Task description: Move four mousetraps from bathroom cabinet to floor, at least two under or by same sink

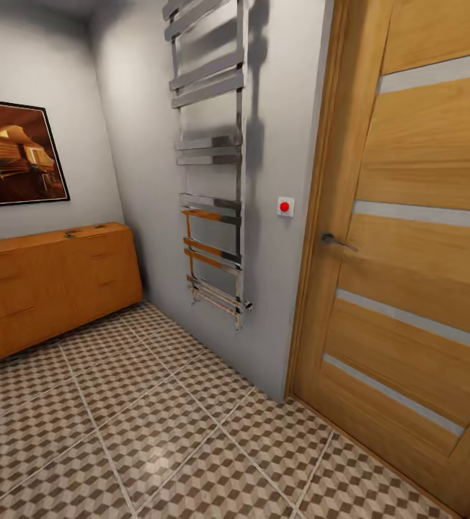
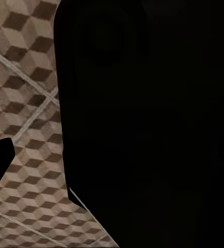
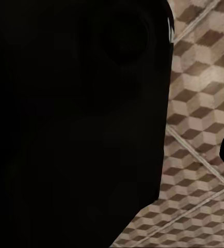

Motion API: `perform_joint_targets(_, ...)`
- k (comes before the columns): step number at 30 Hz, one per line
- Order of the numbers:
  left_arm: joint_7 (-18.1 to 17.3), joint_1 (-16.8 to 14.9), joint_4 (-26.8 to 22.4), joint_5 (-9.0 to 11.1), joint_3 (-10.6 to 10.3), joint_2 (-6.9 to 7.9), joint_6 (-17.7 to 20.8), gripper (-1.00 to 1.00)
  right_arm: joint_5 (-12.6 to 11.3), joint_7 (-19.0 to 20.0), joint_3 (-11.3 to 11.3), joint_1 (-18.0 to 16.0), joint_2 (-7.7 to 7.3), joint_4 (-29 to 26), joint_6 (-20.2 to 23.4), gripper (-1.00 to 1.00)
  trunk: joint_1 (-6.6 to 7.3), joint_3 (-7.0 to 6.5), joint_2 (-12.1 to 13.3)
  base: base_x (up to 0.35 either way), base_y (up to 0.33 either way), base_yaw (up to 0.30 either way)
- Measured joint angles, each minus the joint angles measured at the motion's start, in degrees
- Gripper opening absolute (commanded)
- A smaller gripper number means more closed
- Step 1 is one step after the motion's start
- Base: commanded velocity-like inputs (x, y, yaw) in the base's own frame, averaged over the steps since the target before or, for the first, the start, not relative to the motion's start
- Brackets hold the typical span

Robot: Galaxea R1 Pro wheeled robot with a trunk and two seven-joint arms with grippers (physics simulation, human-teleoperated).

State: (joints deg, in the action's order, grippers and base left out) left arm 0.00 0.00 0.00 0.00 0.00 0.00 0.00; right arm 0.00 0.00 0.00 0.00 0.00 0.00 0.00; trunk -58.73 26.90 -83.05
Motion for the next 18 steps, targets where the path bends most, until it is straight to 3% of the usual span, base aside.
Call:
perform_joint_targets(10, -0.06, -0.4, 0.14, 0.0, -0.19, -0.31, 0.27, 1.0, -0.42, -0.08, 0.01, -0.68, 2.13, -1.31, 0.59, 1.0, 0.0, -0.03, 0.0, 0.0, 0.0, 0.0)
perform_joint_targets(18, -0.2, -0.4, 0.16, 0.07, -0.17, -0.58, 0.39, 1.0, -0.35, -0.08, 0.12, -0.99, 2.56, -1.88, -1.59, 1.0, 0.0, -0.03, 0.0, 0.0, 0.0, 0.0)
